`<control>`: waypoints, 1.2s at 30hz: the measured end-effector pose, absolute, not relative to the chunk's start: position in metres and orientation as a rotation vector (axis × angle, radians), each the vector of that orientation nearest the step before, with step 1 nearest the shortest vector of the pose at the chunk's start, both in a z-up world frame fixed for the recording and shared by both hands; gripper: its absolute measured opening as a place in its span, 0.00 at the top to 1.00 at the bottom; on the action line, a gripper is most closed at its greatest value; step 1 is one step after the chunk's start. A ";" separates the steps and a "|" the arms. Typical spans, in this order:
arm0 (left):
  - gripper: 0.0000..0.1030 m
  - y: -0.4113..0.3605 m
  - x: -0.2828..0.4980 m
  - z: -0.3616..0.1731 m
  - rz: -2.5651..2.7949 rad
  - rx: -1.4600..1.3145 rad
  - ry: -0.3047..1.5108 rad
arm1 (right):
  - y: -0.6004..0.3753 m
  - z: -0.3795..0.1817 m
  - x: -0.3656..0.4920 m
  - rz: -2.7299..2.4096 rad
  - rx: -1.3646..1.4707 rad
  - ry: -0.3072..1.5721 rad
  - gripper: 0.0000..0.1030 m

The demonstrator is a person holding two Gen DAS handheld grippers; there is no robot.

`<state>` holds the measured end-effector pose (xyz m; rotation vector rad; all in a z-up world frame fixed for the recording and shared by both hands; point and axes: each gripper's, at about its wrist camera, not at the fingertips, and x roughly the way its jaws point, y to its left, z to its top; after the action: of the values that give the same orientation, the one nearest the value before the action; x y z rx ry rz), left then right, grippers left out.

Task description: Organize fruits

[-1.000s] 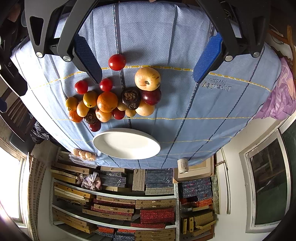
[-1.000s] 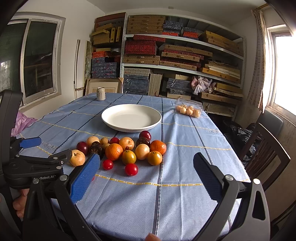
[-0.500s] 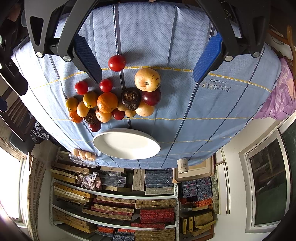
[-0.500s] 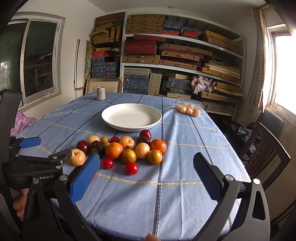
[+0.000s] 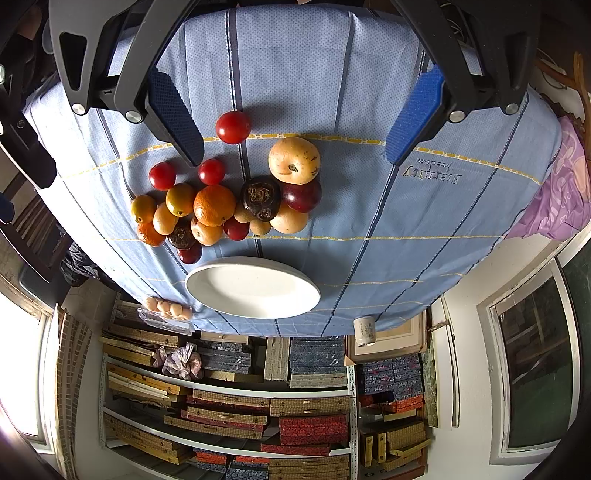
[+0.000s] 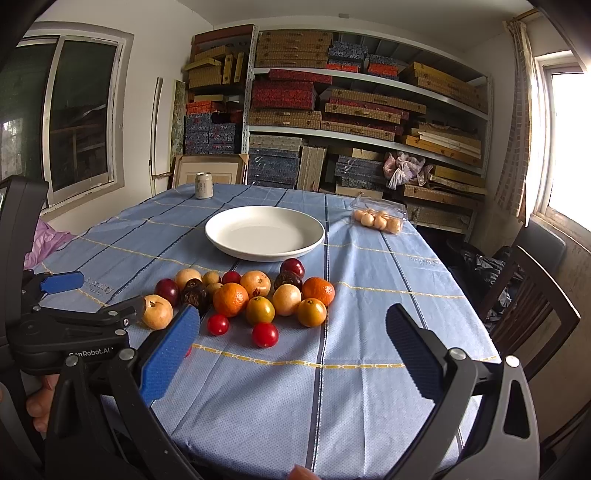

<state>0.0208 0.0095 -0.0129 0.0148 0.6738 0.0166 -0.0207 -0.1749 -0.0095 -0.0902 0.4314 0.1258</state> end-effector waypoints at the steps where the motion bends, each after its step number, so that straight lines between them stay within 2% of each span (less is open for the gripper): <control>1: 0.03 0.009 0.021 -0.013 0.016 0.015 0.674 | -0.175 -0.010 -0.021 0.126 -0.090 0.432 0.04; 17: 0.03 0.011 0.024 -0.020 0.019 0.016 0.686 | -0.177 -0.014 -0.018 0.128 -0.090 0.449 0.04; 22: 0.03 0.017 0.033 -0.035 0.010 0.059 0.707 | -0.186 -0.021 0.000 0.106 -0.095 0.497 0.04; 29: 0.04 0.040 0.059 -0.071 -0.002 0.051 0.825 | -0.203 -0.037 0.023 0.084 -0.058 0.578 0.04; 36: 0.04 0.030 0.080 -0.076 -0.010 0.066 0.815 | -0.194 -0.041 0.029 0.094 -0.103 0.574 0.04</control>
<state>0.0804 0.0302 -0.0760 0.0656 0.8147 -0.0099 0.0293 -0.1943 -0.0409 -0.1032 0.5737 0.0936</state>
